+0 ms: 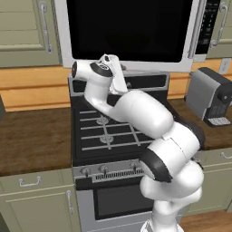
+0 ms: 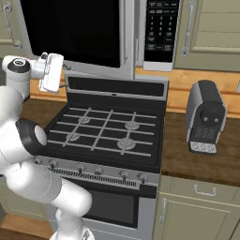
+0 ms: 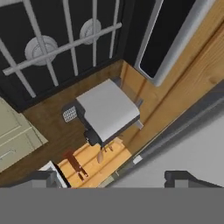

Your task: Pick the garlic from the sink and place it in the bowl. Then pick the bowl and place it in the microwave. Then close the microwave door and press the start button.

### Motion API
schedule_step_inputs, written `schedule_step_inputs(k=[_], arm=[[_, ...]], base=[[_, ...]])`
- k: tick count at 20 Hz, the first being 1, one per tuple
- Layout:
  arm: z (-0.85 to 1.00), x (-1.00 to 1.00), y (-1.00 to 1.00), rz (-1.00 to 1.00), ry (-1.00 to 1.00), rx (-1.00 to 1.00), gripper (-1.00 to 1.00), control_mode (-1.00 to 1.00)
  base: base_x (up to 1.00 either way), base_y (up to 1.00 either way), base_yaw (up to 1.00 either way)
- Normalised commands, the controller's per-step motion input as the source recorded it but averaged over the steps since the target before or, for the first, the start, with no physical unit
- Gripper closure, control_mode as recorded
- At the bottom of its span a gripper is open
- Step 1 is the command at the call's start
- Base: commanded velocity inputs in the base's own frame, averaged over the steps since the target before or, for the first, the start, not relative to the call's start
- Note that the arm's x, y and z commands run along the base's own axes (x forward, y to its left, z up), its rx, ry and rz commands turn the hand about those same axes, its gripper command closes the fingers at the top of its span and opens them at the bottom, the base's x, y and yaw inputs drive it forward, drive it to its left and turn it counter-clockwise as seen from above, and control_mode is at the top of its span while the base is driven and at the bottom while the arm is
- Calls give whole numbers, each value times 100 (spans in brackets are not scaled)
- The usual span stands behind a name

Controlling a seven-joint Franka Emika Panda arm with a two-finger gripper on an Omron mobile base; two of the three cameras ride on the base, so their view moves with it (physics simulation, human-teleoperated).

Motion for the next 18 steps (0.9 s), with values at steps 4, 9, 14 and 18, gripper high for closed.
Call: schedule_step_inputs(k=[4,9,14,18], arm=[[0,100,-2,10,0,0,-100,-100],[5,92,0,6,0,-1,-100,-100],[20,-34,-34,11,-12,0,-100,-100],[13,-95,-70,9,-16,8,-100,-100]], base=[[0,0,0],[0,0,0],[0,0,0],[0,0,0]])
